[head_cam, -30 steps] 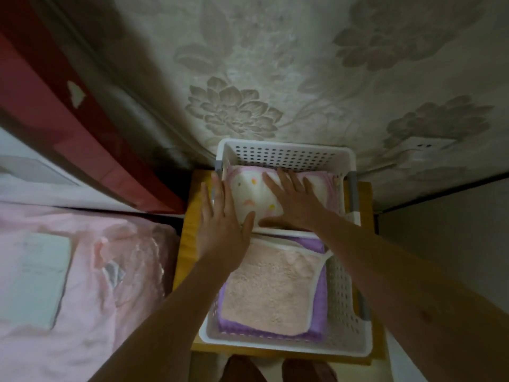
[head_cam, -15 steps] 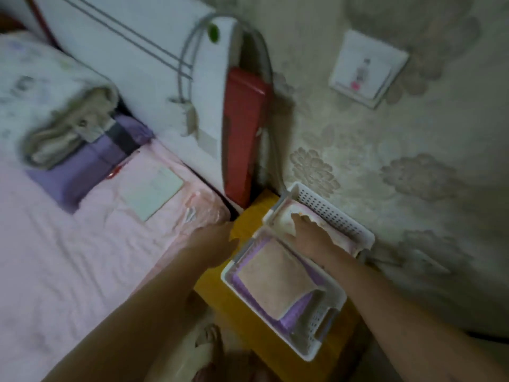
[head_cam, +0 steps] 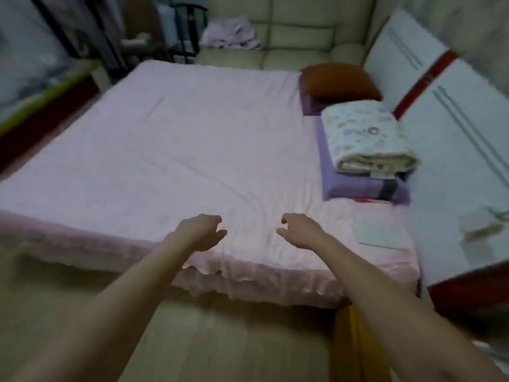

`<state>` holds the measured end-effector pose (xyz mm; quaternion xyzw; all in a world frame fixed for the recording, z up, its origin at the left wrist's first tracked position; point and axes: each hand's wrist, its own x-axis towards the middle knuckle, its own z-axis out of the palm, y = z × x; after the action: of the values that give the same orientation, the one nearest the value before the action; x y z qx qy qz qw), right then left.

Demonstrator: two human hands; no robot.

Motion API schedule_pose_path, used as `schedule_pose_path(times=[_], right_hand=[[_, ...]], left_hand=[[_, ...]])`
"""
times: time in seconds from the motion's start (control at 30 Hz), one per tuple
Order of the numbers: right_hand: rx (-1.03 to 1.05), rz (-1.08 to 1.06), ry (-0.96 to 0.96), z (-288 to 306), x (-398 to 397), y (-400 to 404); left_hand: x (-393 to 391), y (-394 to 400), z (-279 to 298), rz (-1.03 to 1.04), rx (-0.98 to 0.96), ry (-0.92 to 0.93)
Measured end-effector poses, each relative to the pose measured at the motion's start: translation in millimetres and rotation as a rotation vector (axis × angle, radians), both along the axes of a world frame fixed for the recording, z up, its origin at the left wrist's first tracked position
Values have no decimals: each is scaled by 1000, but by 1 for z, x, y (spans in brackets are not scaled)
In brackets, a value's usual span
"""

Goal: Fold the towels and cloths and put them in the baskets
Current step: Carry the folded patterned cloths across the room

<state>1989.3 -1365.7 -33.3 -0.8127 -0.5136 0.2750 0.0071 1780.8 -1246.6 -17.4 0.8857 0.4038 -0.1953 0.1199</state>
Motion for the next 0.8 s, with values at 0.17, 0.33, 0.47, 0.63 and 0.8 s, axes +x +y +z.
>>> schedule_pose_path(times=[0.17, 0.33, 0.47, 0.63, 0.8], right_hand=[[58, 299, -38, 20, -186, 148], [73, 503, -39, 31, -352, 256], [93, 650, -66, 33, -460, 337], [108, 821, -101, 23, -587, 458], [52, 1016, -155, 28, -724, 577]], left_hand=[[-215, 81, 31, 263, 92, 12], [-395, 133, 51, 525, 110, -57], [-512, 168, 43, 697, 84, -61], [-632, 235, 35, 873, 66, 13], [-753, 316, 40, 1079, 42, -13]])
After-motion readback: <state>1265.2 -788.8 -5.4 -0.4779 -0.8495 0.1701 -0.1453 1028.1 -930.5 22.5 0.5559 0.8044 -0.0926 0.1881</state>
